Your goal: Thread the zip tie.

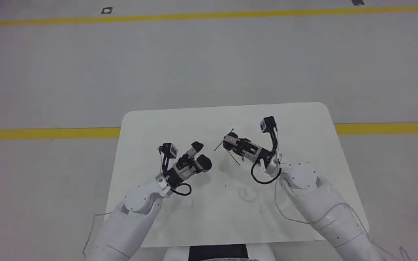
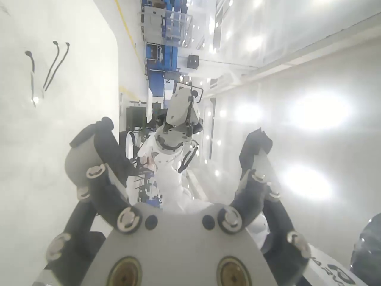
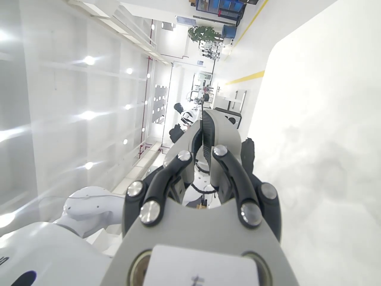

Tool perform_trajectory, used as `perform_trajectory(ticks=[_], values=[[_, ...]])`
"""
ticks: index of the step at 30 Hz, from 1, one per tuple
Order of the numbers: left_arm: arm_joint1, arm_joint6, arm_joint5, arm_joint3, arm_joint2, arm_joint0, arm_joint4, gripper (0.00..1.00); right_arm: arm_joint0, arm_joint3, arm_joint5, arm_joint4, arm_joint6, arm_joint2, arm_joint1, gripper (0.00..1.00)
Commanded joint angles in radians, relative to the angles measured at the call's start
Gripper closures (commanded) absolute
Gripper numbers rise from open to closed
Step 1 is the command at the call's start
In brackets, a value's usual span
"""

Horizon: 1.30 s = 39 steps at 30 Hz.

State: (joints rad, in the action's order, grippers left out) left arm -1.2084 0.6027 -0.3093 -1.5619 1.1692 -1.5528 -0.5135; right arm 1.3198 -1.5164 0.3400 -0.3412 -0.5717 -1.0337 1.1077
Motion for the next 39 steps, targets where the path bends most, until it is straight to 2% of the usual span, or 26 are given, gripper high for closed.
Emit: perform_trajectory(ticks=[1,2,3,4,6,10,13,14,22,24,31,39], values=[[0.000,-0.007,-0.001,0.002,0.002,0.001,0.004,0.00,0.000,0.000,0.000,0.000,0.000,0.000,0.000,1.00],[0.000,-0.017,-0.018,-0.002,-0.004,0.003,0.033,0.00,0.000,0.000,0.000,0.000,0.000,0.000,0.000,1.00],[0.000,0.000,-0.031,-0.003,-0.012,0.003,0.031,0.00,0.000,0.000,0.000,0.000,0.000,0.000,0.000,1.00],[-0.001,0.009,-0.031,-0.008,-0.010,0.003,0.006,0.00,0.002,0.000,-0.005,0.003,0.006,0.001,0.000,1.00],[-0.001,0.032,-0.031,-0.026,0.008,0.004,0.022,0.00,0.006,-0.001,-0.016,0.002,0.010,0.006,0.003,1.00],[-0.011,-0.004,-0.031,-0.077,0.040,-0.023,0.070,0.00,0.013,0.012,-0.011,-0.028,0.001,0.013,0.009,1.00],[-0.023,-0.003,-0.031,-0.103,0.046,-0.033,0.113,0.00,0.019,0.023,-0.005,-0.058,-0.010,0.020,0.013,1.00],[-0.026,0.015,-0.031,-0.110,0.043,-0.033,0.129,0.00,0.021,0.026,-0.005,-0.071,-0.015,0.022,0.015,1.00],[-0.027,0.019,-0.031,-0.112,0.043,-0.032,0.135,0.00,0.021,0.028,-0.005,-0.082,-0.020,0.023,0.016,1.00],[-0.026,0.014,-0.031,-0.114,0.032,-0.029,0.162,0.00,0.024,0.026,-0.012,-0.074,-0.012,0.025,0.016,1.00],[-0.031,-0.045,-0.031,-0.138,0.030,-0.034,0.176,0.00,0.031,0.033,-0.007,-0.059,0.013,0.038,0.025,1.00],[-0.032,-0.040,-0.031,-0.145,0.032,-0.030,0.189,0.00,0.030,0.036,-0.002,-0.053,0.021,0.037,0.027,1.00]])
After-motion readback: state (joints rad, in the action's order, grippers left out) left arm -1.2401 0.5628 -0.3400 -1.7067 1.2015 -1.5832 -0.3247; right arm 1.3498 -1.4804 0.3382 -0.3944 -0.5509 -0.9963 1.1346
